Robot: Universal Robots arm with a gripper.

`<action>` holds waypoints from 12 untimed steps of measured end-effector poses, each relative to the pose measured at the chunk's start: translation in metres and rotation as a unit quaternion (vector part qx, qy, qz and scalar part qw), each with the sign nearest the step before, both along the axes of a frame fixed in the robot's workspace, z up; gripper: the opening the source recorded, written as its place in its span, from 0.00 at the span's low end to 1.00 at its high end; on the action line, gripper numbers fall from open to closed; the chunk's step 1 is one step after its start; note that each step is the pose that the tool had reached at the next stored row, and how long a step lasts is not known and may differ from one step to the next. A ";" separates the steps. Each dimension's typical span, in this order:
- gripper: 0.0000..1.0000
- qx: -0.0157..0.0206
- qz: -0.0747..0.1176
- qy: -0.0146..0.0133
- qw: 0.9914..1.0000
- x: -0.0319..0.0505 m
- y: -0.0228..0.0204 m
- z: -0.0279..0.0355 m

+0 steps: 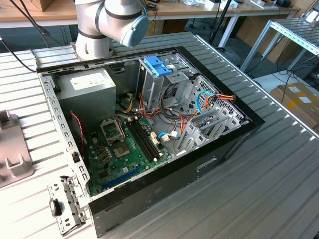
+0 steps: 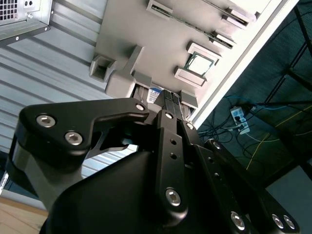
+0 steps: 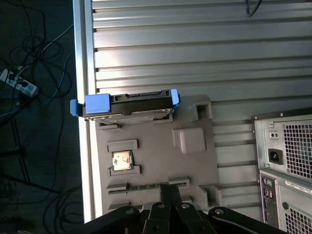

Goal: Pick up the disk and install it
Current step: 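Reach for the disk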

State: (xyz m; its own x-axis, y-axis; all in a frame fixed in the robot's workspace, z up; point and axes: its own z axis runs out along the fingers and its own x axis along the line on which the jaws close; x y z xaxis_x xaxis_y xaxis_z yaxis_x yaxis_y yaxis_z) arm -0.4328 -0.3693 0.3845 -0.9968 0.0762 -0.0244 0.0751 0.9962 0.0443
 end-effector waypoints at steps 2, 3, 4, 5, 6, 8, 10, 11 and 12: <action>0.11 0.000 0.000 0.000 1.000 -0.0006 0.0000 -0.0001; 0.11 0.000 0.000 0.000 1.000 -0.0009 0.0000 -0.0001; 0.11 0.000 0.000 0.000 1.000 -0.0013 0.0000 -0.0001; 0.11 0.000 0.000 0.000 1.000 -0.0016 0.0000 -0.0002; 0.11 0.000 0.000 0.000 1.000 -0.0019 0.0000 -0.0002; 0.11 0.000 0.000 0.000 1.000 -0.0027 0.0001 -0.0002; 0.11 0.000 0.000 0.000 1.000 -0.0033 0.0001 -0.0002; 0.11 0.000 0.000 0.000 1.000 -0.0035 0.0001 -0.0002; 0.11 0.000 0.000 0.000 1.000 -0.0040 0.0001 -0.0003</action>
